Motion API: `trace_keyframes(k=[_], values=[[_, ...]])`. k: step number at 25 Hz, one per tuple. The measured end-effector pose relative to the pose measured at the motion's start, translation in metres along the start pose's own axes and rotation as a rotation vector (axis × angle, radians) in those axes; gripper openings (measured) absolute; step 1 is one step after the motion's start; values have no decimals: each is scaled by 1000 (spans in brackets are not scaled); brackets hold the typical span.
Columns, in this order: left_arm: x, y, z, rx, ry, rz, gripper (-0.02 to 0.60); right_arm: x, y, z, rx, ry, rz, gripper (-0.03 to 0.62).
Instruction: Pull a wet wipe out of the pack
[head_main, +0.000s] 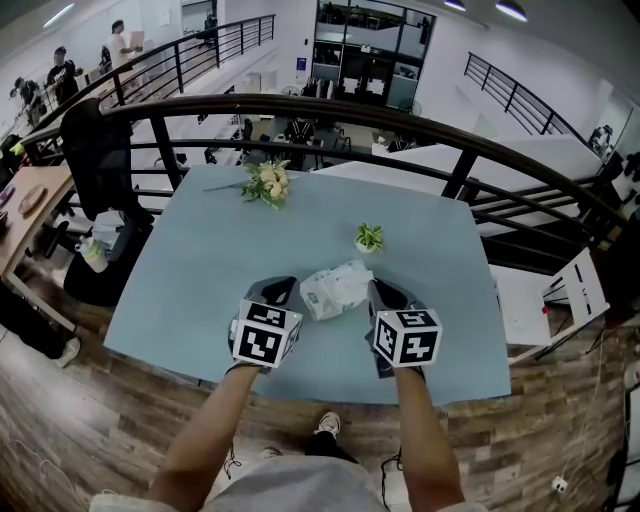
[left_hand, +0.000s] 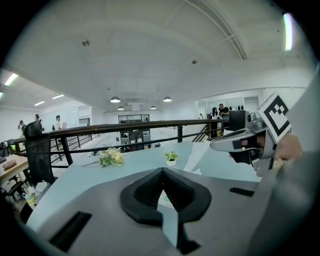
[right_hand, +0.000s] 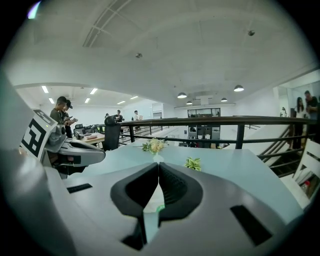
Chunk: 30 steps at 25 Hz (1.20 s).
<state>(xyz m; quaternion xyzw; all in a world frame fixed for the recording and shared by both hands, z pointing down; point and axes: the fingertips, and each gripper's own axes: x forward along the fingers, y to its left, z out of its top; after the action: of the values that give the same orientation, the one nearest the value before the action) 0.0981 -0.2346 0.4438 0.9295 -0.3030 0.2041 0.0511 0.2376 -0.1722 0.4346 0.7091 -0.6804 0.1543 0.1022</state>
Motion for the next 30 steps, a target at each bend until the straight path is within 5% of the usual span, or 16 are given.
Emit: trace_keyframes(k=[30], values=[[-41,-5,6,29,-48,-16,-8,-57,11,31,21,-141,-76,8]])
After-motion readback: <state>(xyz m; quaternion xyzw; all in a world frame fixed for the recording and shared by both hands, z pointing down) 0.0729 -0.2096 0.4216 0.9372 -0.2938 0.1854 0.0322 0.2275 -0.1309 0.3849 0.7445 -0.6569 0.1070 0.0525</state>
